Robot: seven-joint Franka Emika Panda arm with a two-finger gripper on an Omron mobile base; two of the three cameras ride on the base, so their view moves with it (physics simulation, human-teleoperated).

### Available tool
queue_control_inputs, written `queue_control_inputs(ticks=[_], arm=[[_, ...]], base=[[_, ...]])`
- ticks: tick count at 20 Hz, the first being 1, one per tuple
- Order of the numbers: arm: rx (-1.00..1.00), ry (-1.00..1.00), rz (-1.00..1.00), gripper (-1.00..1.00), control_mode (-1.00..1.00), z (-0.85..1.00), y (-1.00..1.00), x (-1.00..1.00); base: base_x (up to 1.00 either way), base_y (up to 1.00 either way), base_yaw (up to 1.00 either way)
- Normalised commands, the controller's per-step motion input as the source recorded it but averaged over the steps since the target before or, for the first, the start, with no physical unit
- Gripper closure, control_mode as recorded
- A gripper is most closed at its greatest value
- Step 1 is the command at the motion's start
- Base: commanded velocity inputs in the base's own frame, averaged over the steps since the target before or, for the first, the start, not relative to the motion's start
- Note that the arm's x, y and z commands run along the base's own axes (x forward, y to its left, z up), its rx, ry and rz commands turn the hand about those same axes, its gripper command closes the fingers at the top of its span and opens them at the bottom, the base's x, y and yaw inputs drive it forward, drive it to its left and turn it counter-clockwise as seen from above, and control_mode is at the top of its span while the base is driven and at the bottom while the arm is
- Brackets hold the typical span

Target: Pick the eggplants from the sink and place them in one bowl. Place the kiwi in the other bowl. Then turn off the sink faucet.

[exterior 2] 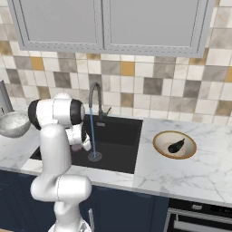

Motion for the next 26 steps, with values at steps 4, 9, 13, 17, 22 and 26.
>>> queue_control_inputs(ticks=[4,9,13,17,22,26], arm=[[0.01,0.00,-0.15,1.00,-1.00,1.00,-0.26,-0.02],[0.00,0.00,-0.11,1.00,-1.00,1.00,-0.19,-0.28],[0.00,0.00,-0.08,1.00,-1.00,0.98,-0.26,-0.33],[0.00,0.02,-0.01,1.00,-1.00,0.82,-0.43,-0.48],[-0.03,0.12,-0.08,1.00,-1.00,0.57,-0.72,-0.44],[-0.02,0.22,-0.17,1.00,-1.00,0.39,-0.91,-0.11]], base=[[0.00,0.00,0.00],[0.00,0.00,0.00],[0.00,0.00,0.00],[0.00,0.00,0.00],[0.00,0.00,0.00],[0.00,0.00,0.00]])
